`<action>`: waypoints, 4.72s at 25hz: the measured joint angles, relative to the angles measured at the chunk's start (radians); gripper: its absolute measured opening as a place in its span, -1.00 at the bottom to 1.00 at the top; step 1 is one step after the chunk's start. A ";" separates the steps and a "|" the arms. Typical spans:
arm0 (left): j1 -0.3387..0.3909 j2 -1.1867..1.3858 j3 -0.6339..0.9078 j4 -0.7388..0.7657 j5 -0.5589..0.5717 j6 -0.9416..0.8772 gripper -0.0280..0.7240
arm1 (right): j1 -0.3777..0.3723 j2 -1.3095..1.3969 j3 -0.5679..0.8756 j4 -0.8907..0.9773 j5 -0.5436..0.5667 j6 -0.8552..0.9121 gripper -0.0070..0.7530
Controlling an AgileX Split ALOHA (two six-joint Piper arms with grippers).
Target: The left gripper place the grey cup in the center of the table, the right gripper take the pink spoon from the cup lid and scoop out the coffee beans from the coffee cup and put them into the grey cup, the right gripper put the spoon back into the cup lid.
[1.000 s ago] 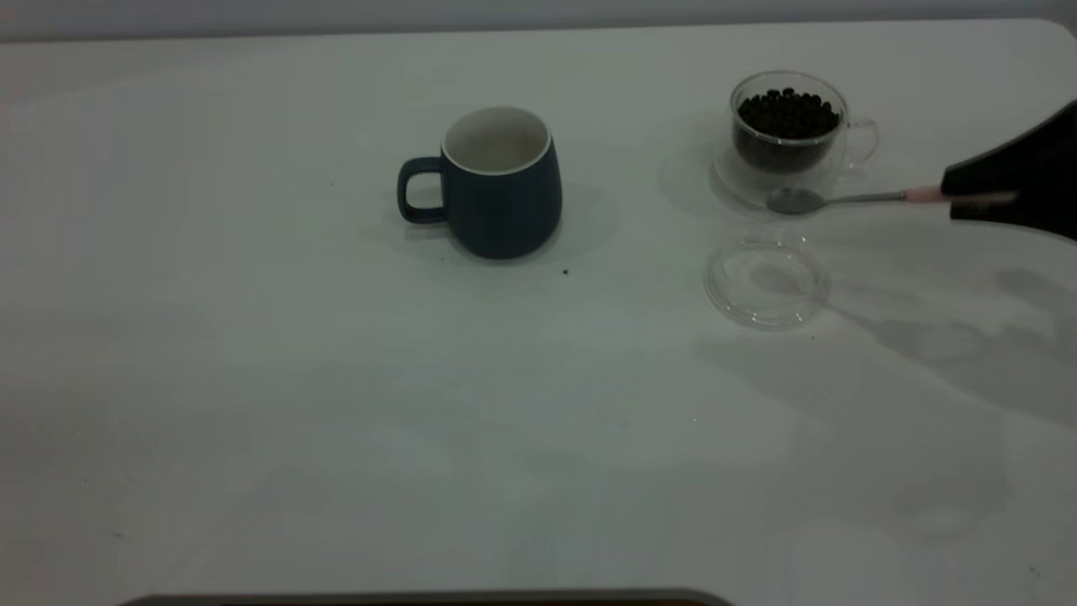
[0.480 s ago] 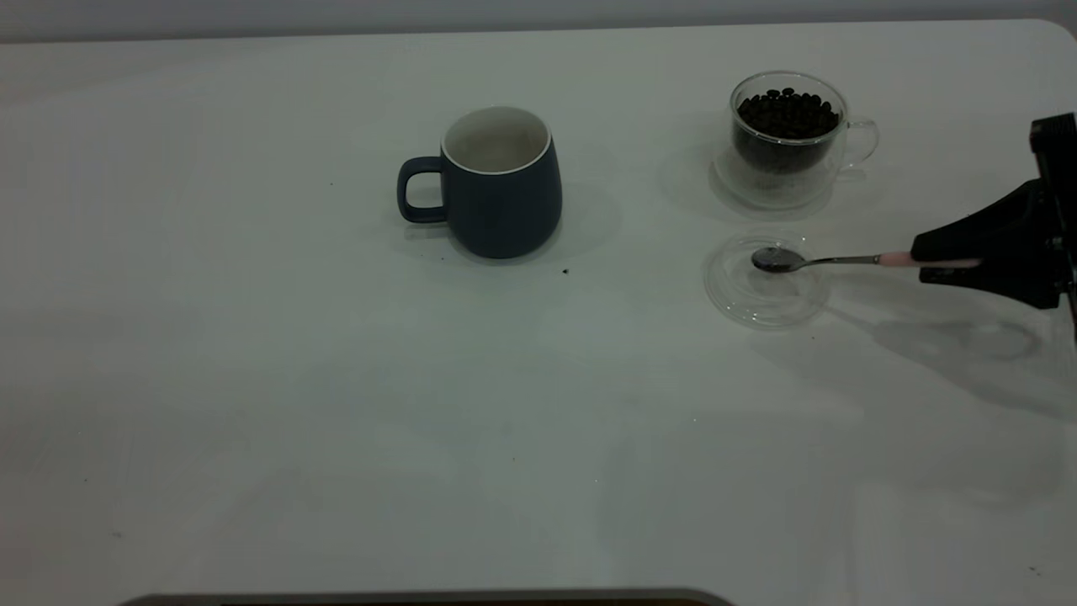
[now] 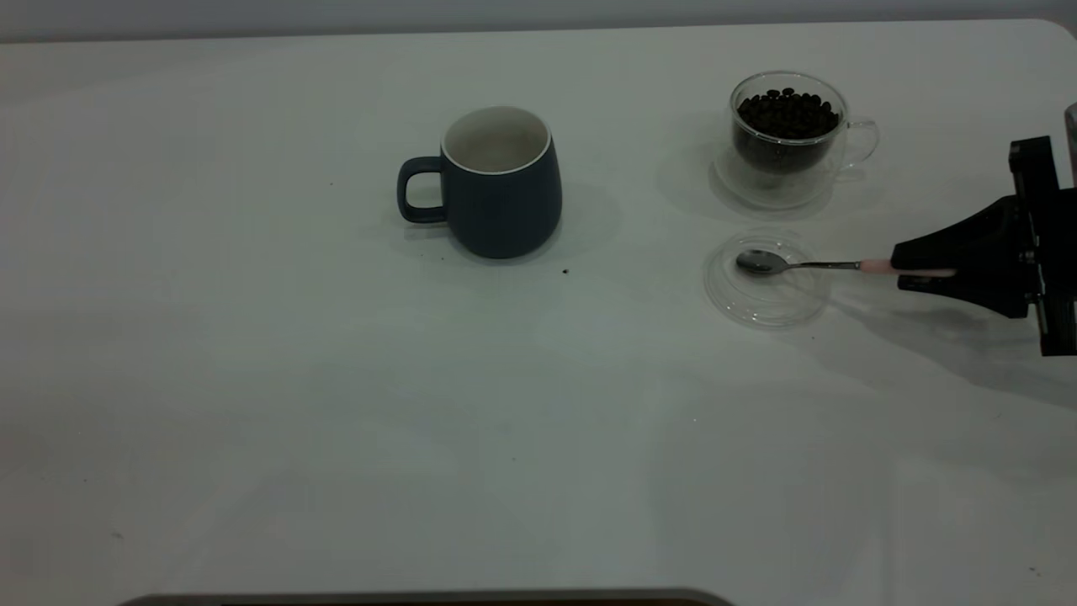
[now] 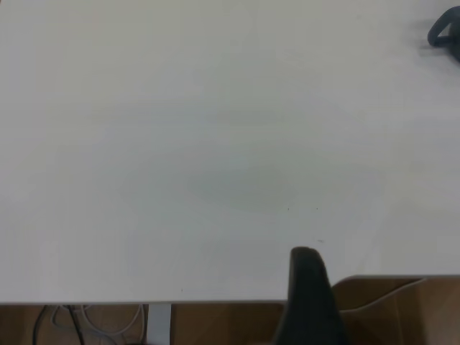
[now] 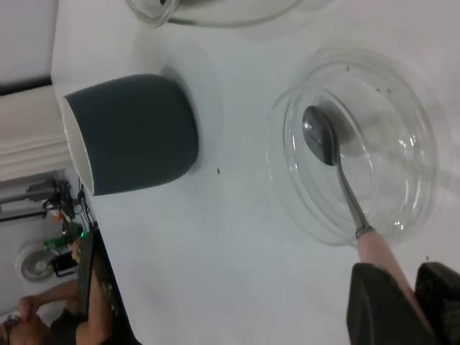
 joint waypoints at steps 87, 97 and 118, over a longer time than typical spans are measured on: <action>0.000 -0.001 0.000 0.000 0.000 0.000 0.63 | 0.059 -0.733 -0.097 -1.020 -0.227 0.863 0.57; 0.000 -0.001 0.000 0.000 0.000 -0.001 0.63 | 0.316 -1.189 -0.030 -1.447 -0.037 1.292 0.57; 0.000 -0.001 0.000 0.000 0.000 -0.001 0.63 | 0.333 -2.016 0.298 -1.486 0.074 1.159 0.57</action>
